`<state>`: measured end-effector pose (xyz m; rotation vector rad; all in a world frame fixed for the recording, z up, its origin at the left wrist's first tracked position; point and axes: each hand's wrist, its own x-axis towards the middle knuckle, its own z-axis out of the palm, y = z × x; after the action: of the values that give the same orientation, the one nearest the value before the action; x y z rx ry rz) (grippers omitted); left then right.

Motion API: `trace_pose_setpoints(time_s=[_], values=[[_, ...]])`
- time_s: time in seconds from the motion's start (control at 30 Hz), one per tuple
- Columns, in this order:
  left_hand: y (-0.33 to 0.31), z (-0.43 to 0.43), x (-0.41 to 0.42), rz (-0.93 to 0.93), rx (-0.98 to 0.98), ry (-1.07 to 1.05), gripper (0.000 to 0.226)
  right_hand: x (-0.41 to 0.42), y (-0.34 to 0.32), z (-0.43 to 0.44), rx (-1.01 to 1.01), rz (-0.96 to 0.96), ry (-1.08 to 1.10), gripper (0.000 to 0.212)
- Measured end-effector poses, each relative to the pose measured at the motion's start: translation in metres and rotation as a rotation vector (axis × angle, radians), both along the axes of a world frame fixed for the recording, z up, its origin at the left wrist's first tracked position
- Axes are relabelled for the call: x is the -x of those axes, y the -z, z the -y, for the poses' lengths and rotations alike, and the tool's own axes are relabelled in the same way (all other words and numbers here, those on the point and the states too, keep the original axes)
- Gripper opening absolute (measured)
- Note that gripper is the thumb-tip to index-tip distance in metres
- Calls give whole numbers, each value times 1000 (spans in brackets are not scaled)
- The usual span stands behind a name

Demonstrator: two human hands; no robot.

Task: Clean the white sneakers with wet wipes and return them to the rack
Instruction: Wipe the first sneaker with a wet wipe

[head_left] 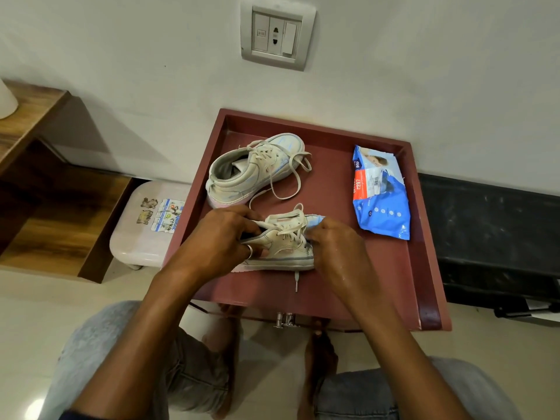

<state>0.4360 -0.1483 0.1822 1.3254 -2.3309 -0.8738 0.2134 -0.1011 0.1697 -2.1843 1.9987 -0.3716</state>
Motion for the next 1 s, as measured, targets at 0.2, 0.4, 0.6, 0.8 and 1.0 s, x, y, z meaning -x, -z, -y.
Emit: trace_pose_setpoints(time_s=[0.2, 0.4, 0.6, 0.8, 1.0], values=[[-2, 0, -1, -2, -12, 9, 25, 26, -10, -5, -5, 5, 152, 17], [-3, -1, 0, 10, -6, 27, 27, 15, 5, 9, 150, 0, 76, 30], [-3, -1, -1, -24, -20, 14, 29, 7, -9, -15, -39, -72, 5, 20], [-6, -1, -24, 70, -92, 44, 43, 30, -21, -24, 15, 118, 184, 19], [-20, -8, -19, -217, -266, -157, 35, 24, -28, -26, 76, 180, 243, 20]])
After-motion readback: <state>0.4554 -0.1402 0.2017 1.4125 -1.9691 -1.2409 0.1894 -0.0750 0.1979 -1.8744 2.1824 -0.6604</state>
